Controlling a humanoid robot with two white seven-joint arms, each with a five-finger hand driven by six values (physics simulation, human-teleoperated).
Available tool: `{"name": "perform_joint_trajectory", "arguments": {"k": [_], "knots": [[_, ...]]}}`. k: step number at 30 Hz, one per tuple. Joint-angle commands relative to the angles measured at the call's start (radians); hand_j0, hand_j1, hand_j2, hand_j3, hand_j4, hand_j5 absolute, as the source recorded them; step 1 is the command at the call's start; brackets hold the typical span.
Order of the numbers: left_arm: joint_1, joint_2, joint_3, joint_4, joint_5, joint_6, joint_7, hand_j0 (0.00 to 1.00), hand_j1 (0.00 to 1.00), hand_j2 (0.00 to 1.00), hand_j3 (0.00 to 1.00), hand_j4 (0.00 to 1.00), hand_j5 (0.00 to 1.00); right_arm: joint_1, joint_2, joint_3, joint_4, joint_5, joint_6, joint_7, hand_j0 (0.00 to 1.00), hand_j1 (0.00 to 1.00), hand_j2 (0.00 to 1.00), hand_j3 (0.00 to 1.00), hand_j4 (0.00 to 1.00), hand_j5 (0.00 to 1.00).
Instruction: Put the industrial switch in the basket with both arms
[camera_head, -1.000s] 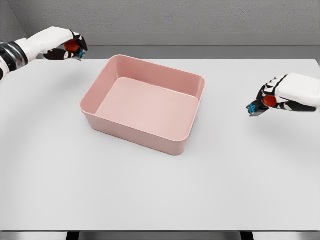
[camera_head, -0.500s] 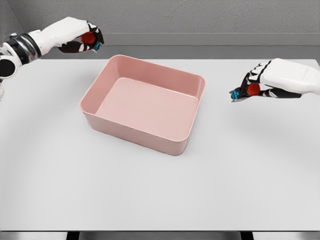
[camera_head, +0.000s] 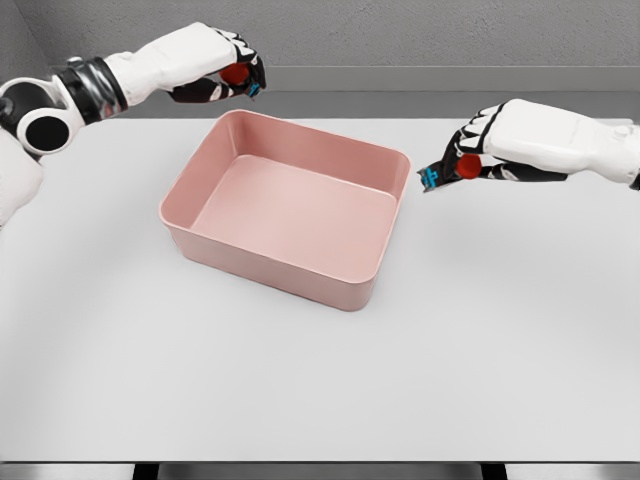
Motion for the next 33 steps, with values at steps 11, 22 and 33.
{"name": "perform_joint_trajectory", "arguments": {"k": [11,22,33], "knots": [[0.012,0.025,-0.024,-0.086,0.009,0.002,0.002,0.53,0.53,0.53,0.53,0.53,0.53,-0.023,0.112,-0.003,-0.001,-0.007,0.001,0.075,0.50,0.50,0.50,0.50,0.50,0.50],[0.029,0.051,-0.042,-0.140,0.009,0.002,0.002,1.00,1.00,1.00,1.00,1.00,1.00,-0.035,0.207,0.000,0.001,-0.005,0.001,0.077,0.50,0.50,0.50,0.50,0.50,0.50],[0.026,0.059,-0.035,-0.184,0.020,0.002,0.003,1.00,1.00,1.00,1.00,1.00,1.00,-0.037,0.328,0.000,0.105,-0.002,0.001,0.141,0.51,0.51,0.51,0.51,0.51,0.51]]}}
